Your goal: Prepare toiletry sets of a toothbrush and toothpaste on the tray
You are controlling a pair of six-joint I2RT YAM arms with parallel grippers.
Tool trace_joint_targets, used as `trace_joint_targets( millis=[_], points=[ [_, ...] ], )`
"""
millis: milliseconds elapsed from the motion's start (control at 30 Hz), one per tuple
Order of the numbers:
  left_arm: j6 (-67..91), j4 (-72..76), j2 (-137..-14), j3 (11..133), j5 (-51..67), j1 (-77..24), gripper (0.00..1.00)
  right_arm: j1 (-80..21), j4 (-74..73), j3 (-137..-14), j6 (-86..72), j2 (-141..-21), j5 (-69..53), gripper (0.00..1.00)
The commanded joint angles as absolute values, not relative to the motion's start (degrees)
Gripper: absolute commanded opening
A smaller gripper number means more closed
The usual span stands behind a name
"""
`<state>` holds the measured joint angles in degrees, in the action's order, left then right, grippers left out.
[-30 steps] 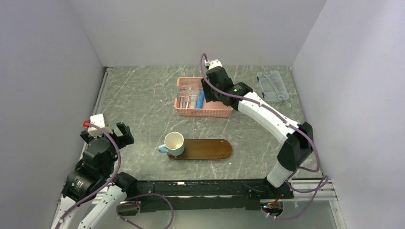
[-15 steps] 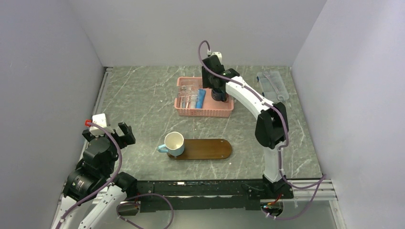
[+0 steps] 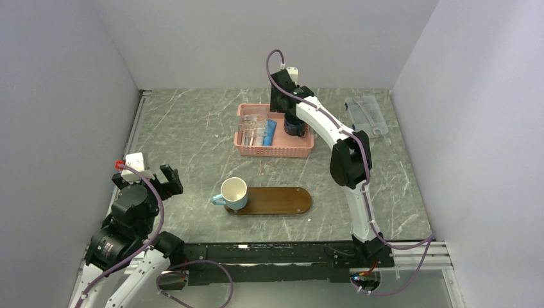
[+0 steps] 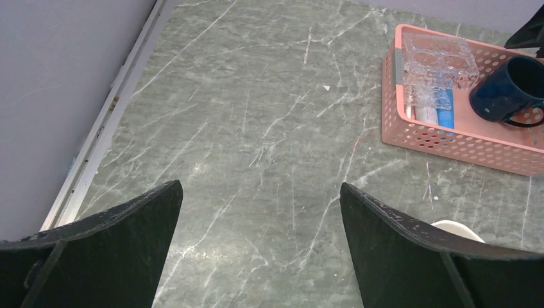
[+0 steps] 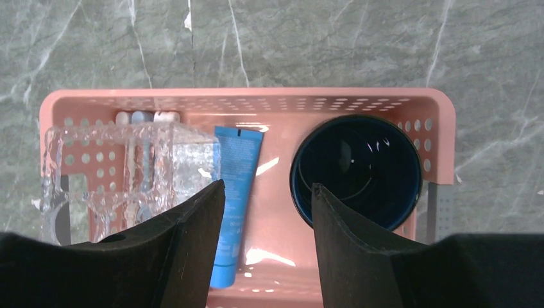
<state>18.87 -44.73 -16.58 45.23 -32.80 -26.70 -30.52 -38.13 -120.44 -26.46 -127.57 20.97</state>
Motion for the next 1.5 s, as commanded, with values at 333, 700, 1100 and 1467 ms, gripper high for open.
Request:
trace_joint_targets(
  millis=[333,700,1100,1467],
  points=[
    [17.8,-42.2,-15.9,45.2,-31.3,-26.4,0.99,-27.9,-37.8,-126.4,-31.0,-133.1,22.1,0.52],
    [17.7,-42.1,-16.4,45.1,-31.3,-26.4,0.99,-27.0,-36.3,-127.2,-31.3,-136.4,20.7,0.48],
    [17.4,-41.8,-17.4,45.2,-31.2,-26.1,0.99,-25.8,-35.2,-127.3,-31.2,-138.8,18.0,0.34],
    [17.3,-41.7,-17.8,45.2,-30.8,-25.4,0.99,-25.4,-34.1,-124.9,-30.8,-137.1,15.7,0.0]
  ],
)
